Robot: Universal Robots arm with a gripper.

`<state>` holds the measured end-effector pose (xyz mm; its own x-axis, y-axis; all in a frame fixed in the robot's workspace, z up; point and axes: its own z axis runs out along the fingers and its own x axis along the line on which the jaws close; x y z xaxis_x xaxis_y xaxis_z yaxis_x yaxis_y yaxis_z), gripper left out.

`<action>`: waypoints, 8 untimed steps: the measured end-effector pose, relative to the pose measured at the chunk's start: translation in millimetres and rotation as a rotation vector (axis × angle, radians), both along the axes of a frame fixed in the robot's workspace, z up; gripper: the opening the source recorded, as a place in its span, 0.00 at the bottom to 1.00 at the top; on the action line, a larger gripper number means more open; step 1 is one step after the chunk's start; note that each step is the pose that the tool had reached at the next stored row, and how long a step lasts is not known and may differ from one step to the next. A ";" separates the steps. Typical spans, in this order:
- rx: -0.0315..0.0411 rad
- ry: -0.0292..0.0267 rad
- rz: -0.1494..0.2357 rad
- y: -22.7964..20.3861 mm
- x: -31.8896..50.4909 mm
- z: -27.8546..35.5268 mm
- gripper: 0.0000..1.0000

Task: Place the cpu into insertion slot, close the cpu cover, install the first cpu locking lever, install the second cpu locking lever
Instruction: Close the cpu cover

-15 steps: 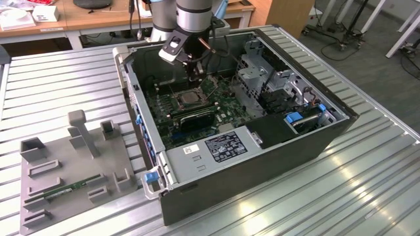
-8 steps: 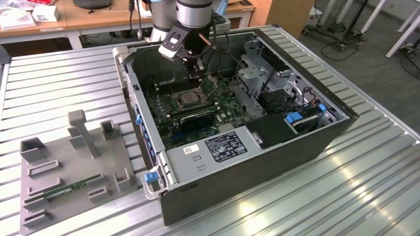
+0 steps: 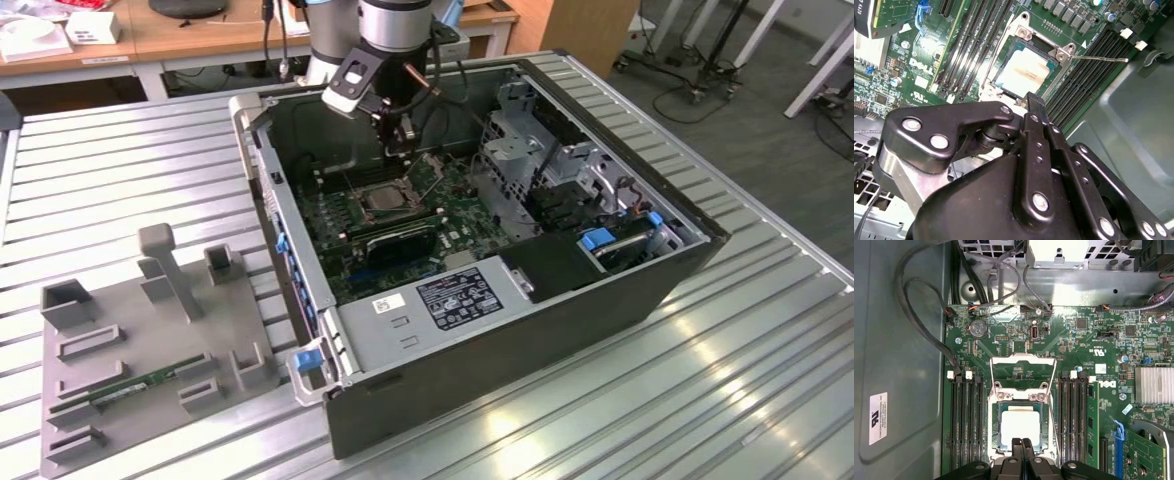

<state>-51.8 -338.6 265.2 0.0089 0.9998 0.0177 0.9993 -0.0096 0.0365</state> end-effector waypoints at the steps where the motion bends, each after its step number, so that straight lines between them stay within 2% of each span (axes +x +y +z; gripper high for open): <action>1: -0.0002 0.0001 0.000 0.0 0.0 0.1 0.11; 8: -0.0002 0.0001 0.000 0.0 4.1 0.1 0.11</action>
<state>-47.7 -338.6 265.3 0.0089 0.9998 0.0175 0.9993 -0.0096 0.0364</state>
